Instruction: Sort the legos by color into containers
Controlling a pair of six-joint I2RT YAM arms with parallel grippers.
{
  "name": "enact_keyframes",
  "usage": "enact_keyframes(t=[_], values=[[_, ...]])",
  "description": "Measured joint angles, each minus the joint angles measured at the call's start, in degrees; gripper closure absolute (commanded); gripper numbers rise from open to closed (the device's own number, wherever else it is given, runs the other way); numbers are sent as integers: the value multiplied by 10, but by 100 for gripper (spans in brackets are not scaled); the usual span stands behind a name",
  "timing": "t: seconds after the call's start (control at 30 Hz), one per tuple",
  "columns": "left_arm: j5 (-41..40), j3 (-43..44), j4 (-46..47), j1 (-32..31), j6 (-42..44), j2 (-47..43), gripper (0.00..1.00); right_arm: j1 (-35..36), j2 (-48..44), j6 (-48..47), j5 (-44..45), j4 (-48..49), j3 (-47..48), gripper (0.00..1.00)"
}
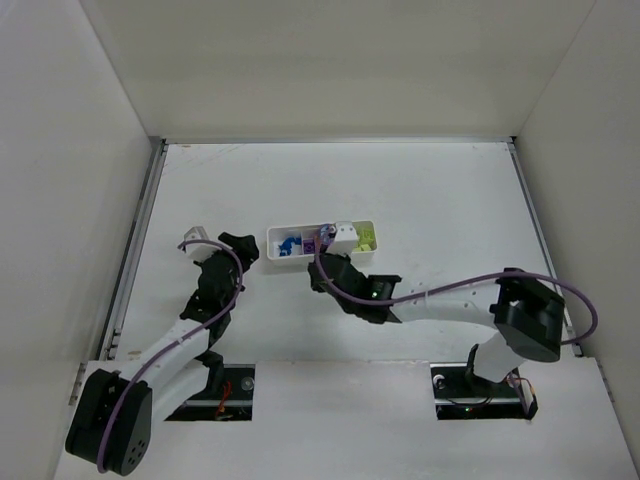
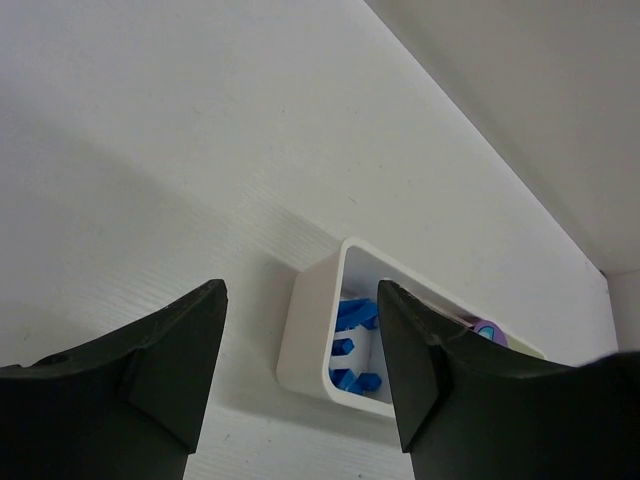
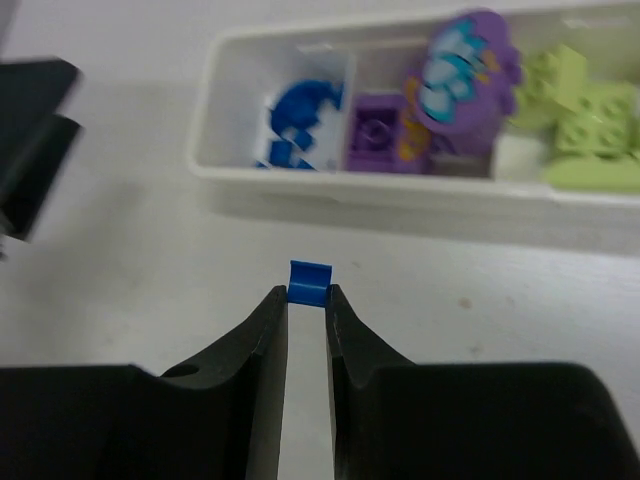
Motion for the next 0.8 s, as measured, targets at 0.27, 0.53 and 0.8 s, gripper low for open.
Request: enact_keyframes(t=[0.27, 0.53, 0.8], values=[[-3, -12, 0, 14, -2, -24, 38, -46, 138, -46, -58, 54, 138, 76], [-3, -12, 0, 15, -4, -16, 37, -79, 180, -47, -84, 57, 166, 49], [-2, -12, 0, 15, -6, -10, 32, -78, 21, -48, -70, 101, 49, 55]])
